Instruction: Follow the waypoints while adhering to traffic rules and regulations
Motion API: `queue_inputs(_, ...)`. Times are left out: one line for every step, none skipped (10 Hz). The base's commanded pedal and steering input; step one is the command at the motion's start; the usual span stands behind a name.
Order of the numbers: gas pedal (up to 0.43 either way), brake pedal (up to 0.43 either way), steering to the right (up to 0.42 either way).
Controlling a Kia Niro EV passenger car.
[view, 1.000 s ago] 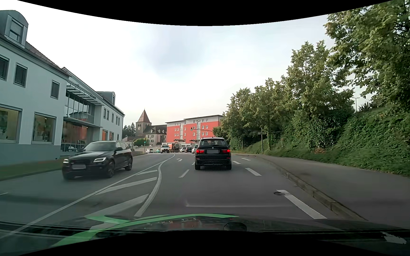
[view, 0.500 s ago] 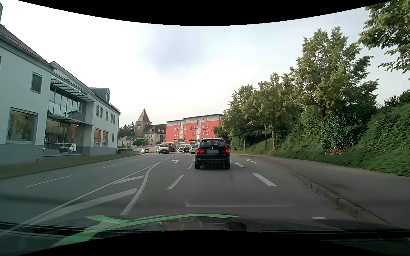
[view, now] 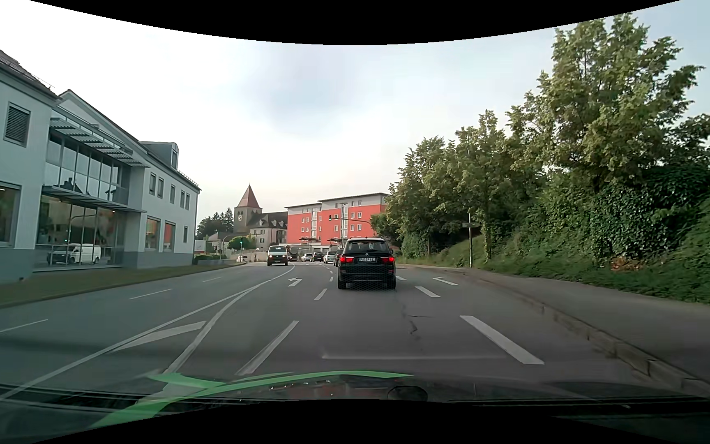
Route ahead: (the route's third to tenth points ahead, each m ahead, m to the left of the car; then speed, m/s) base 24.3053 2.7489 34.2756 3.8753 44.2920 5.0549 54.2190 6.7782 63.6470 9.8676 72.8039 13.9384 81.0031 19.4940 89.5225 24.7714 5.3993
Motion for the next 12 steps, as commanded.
queue_inputs(0.248, 0.0, -0.012)
queue_inputs(0.268, 0.0, -0.011)
queue_inputs(0.287, 0.0, -0.009)
queue_inputs(0.287, 0.0, -0.009)
queue_inputs(0.287, 0.0, -0.009)
queue_inputs(0.287, 0.0, -0.009)
queue_inputs(0.287, 0.0, -0.012)
queue_inputs(0.287, 0.0, -0.011)
queue_inputs(0.287, 0.0, -0.012)
queue_inputs(0.287, 0.0, -0.014)
queue_inputs(0.268, 0.0, -0.016)
queue_inputs(0.248, 0.0, -0.016)
